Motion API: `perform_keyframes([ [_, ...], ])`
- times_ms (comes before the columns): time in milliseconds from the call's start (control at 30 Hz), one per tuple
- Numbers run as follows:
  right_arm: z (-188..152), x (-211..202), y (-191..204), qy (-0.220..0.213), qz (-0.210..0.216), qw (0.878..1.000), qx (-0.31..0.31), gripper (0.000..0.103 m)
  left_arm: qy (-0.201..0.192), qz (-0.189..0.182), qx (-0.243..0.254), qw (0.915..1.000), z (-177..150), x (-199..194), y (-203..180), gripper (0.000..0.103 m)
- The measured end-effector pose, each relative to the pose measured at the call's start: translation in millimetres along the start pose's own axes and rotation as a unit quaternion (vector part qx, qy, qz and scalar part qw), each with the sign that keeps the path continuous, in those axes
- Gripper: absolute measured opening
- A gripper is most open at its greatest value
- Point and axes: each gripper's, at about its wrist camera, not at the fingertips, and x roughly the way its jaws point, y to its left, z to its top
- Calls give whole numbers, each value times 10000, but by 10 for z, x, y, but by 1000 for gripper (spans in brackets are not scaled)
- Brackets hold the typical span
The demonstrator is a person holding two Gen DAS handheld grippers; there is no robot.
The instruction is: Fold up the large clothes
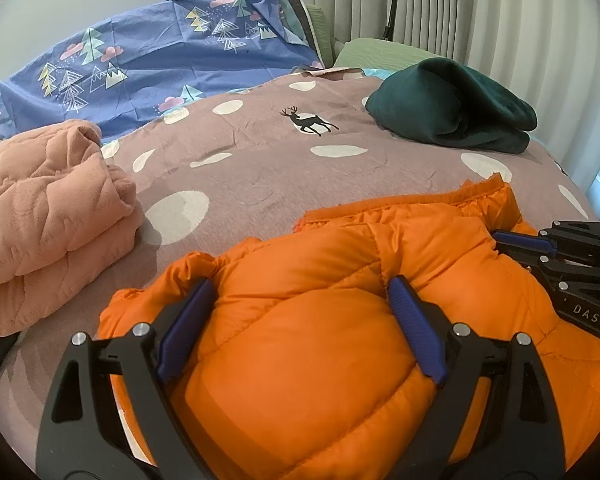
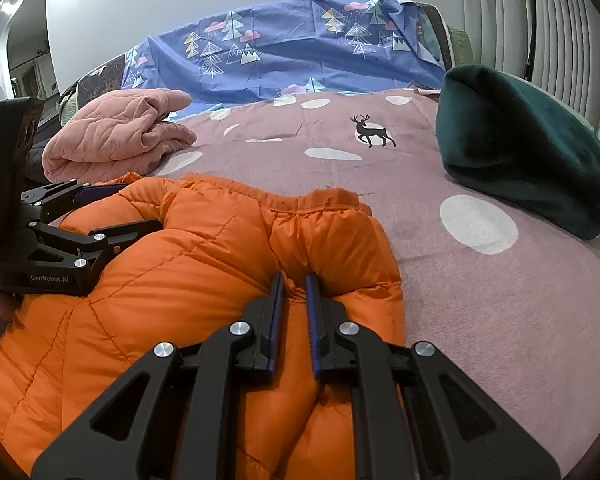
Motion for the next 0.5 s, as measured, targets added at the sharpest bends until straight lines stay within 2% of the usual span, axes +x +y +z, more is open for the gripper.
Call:
perform_keyframes([
  [133, -7, 44, -13, 61, 3, 10000, 44, 11, -50, -78, -116, 9999, -25, 44, 32, 90],
  [300, -12, 51, 63, 72, -217, 9997, -102, 11, -31, -90, -159, 9998, -32, 66, 39, 90],
  [500, -23, 22, 112, 15, -386, 9990, -226, 11, -34, 5, -135, 9999, -23, 53, 24, 90],
])
